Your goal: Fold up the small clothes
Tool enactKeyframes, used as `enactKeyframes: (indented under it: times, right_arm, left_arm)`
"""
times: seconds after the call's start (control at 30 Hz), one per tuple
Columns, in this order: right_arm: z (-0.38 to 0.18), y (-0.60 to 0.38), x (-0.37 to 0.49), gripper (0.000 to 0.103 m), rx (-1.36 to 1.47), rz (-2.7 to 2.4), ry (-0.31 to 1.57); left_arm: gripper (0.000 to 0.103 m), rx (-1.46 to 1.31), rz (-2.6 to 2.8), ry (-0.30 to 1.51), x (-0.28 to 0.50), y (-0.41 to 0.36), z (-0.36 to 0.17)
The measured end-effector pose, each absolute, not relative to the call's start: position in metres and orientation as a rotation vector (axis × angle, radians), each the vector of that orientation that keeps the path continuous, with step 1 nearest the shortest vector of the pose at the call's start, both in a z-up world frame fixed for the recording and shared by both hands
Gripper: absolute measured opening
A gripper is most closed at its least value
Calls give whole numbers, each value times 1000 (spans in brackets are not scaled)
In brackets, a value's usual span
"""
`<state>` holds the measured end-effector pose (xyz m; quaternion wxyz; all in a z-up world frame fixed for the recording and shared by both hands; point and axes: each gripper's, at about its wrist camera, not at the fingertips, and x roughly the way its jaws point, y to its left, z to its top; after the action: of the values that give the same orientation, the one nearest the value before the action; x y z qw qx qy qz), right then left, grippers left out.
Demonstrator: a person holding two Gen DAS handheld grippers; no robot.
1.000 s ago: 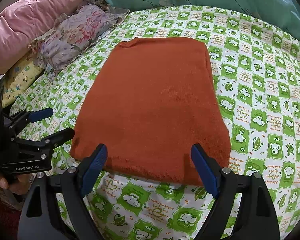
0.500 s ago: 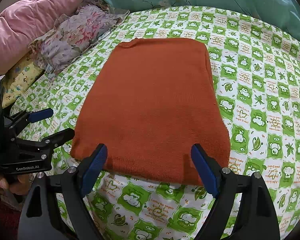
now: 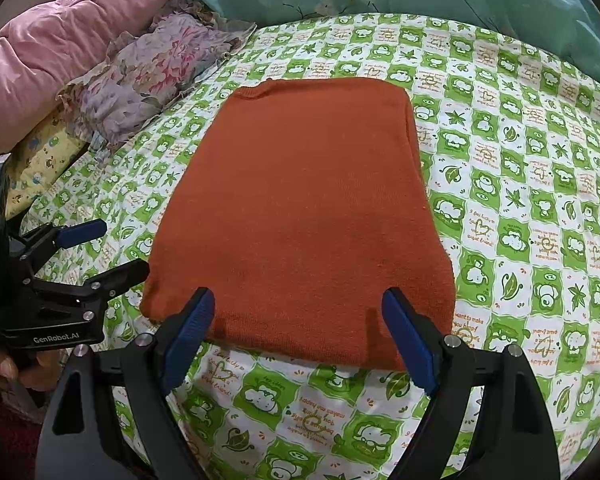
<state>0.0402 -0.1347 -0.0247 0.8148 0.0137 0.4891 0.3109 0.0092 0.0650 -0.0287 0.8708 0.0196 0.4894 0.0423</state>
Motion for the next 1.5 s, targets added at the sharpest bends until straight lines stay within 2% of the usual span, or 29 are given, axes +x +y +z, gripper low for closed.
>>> enactKeyframes:
  times: [1.5]
  right_arm:
    - [-22, -137, 37, 86, 46, 650, 1038]
  left_arm:
    - [89, 45, 73, 1022, 14, 65, -27]
